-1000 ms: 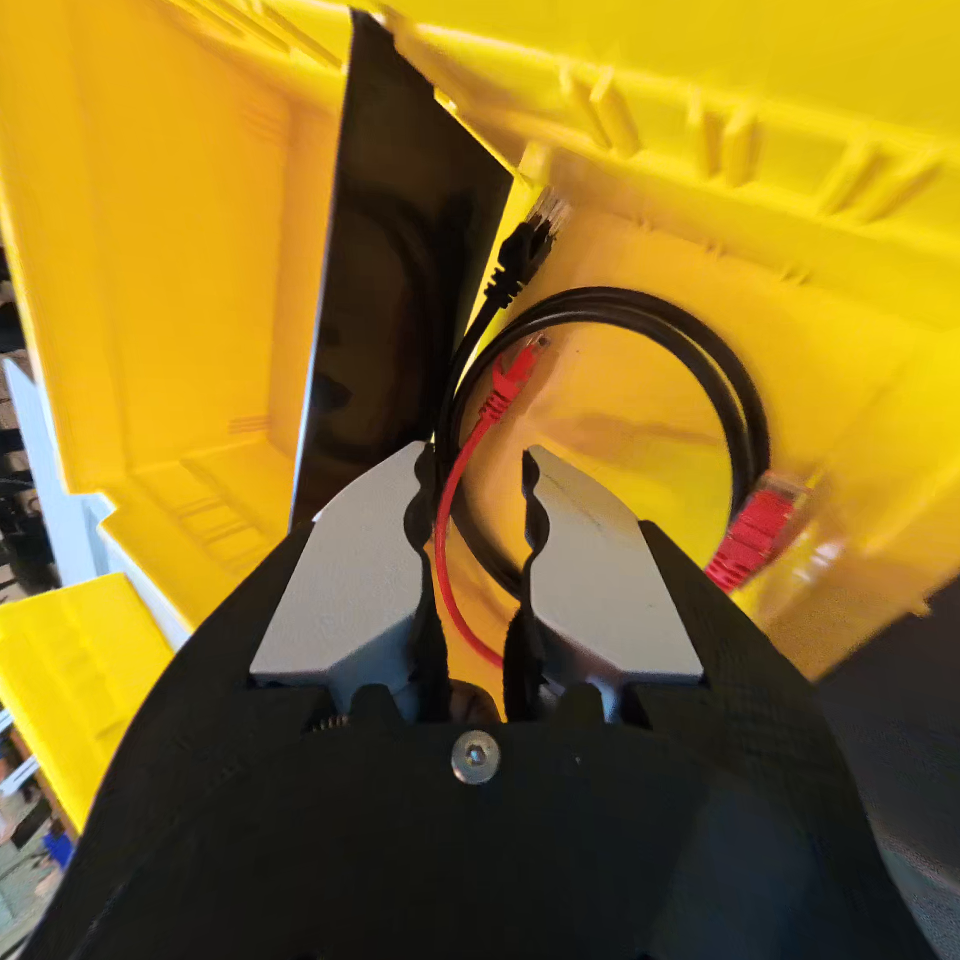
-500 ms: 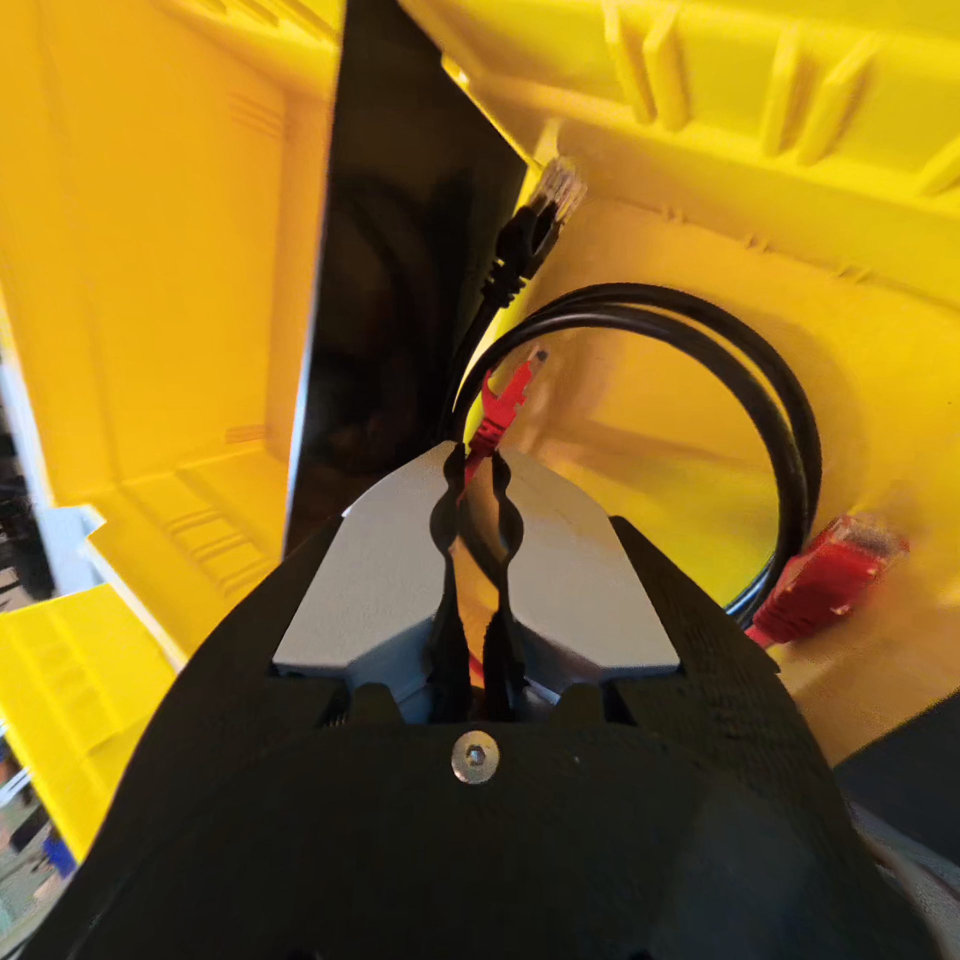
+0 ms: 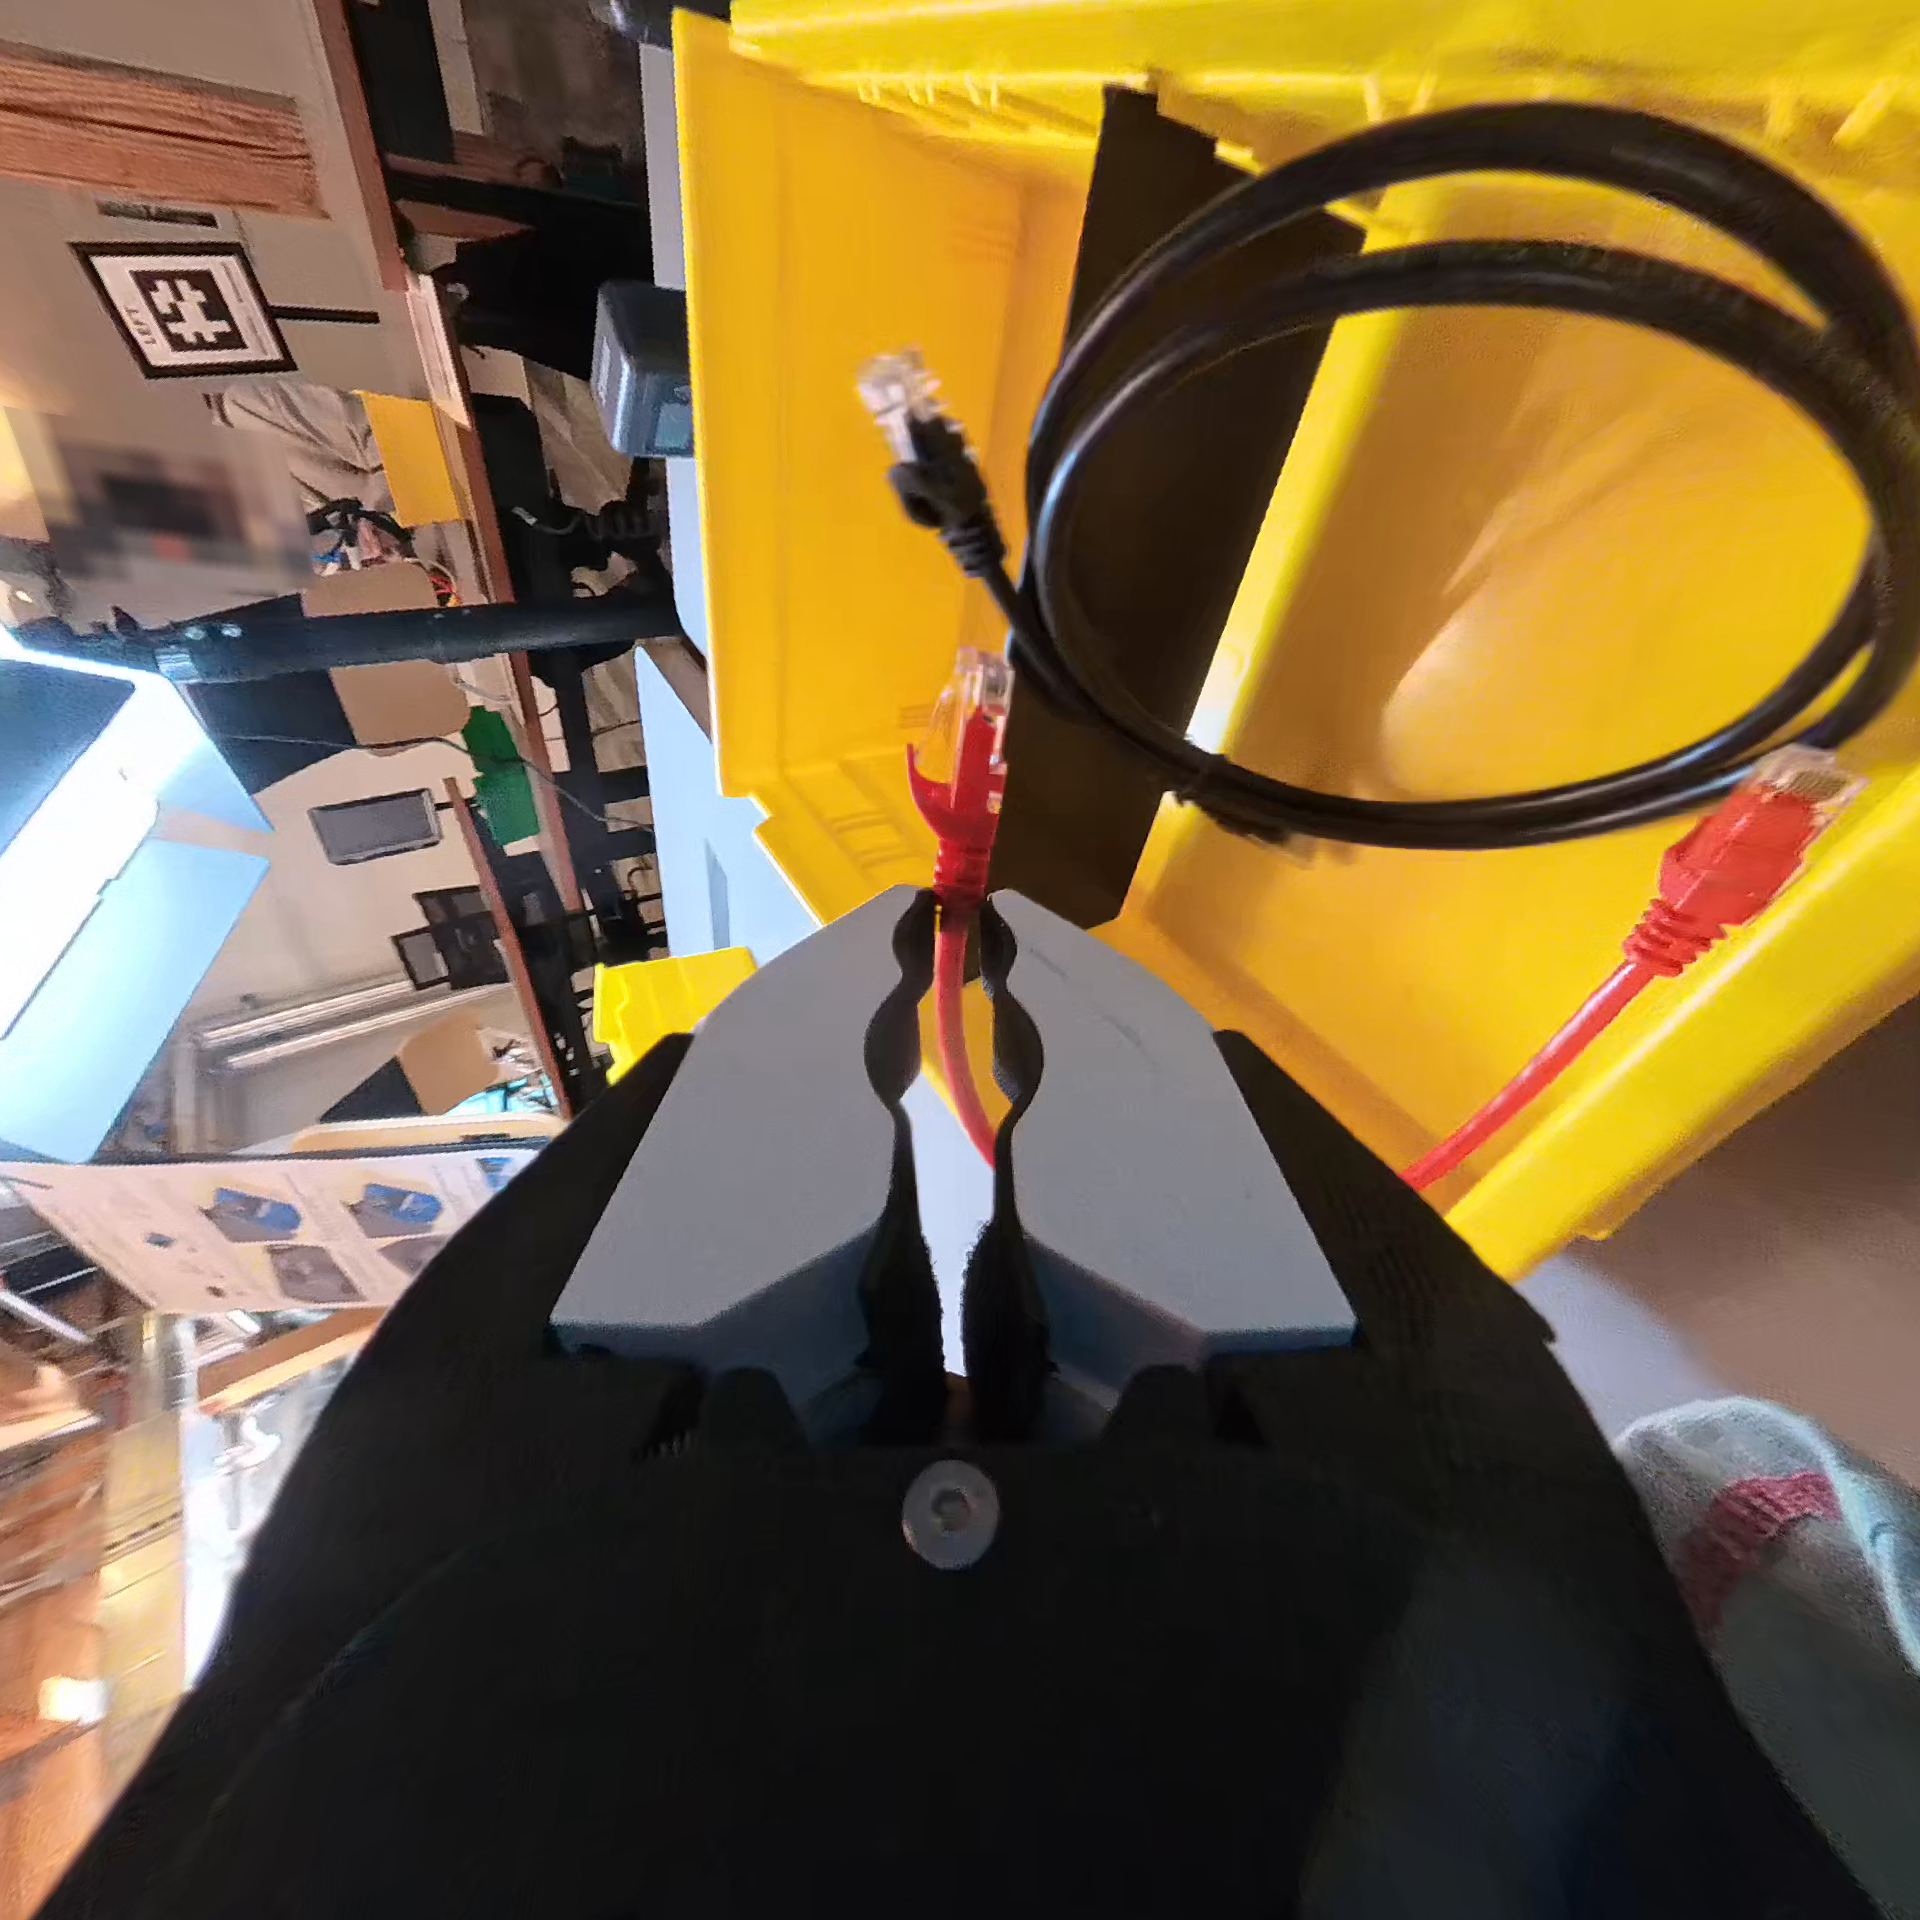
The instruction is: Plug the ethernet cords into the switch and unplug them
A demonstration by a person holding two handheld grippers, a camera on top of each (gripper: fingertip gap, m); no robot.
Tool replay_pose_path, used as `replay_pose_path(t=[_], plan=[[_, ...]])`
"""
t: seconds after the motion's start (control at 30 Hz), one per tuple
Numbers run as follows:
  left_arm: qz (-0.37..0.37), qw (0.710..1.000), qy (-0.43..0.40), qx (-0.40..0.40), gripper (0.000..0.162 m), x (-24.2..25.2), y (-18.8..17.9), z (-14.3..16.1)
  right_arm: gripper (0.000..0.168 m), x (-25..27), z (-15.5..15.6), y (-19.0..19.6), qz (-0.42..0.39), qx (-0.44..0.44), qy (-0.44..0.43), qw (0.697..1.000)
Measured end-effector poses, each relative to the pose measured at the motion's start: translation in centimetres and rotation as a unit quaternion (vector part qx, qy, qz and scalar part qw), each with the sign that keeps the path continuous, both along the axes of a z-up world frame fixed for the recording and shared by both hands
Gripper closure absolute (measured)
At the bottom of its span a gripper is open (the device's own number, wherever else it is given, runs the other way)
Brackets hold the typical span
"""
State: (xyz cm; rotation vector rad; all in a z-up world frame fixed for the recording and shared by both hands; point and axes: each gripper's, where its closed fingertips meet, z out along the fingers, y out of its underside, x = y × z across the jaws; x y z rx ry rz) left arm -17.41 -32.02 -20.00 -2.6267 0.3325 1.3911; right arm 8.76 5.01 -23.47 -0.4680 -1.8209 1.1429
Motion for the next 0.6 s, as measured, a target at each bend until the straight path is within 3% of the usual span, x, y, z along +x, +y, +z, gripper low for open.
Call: replay_pose_path(t=[0.1,0.23,0.4,0.6], plan=[[-0.001,0.999,0.047,-0.003,0.156,-0.4,0.3,1.9,0.097,0.1,0.0,0.0,-0.002,0.004,0.004,1.000],[-0.023,0.987,0.135,0.084,0.157,1.1,2.8,6.3,0.095,0.1,0.4,0.2,-0.006,-0.009,0.012,1.000],[-0.095,0.939,0.267,0.196,0.157,6.0,7.8,11.9,0.093,-0.1,1.3,0.6,-0.015,-0.033,0.026,0.999],[-0.177,0.910,0.289,0.239,0.157,11.2,13.8,12.8,0.097,-0.3,5.1,0.9,-0.063,-0.034,0.096,0.993]])
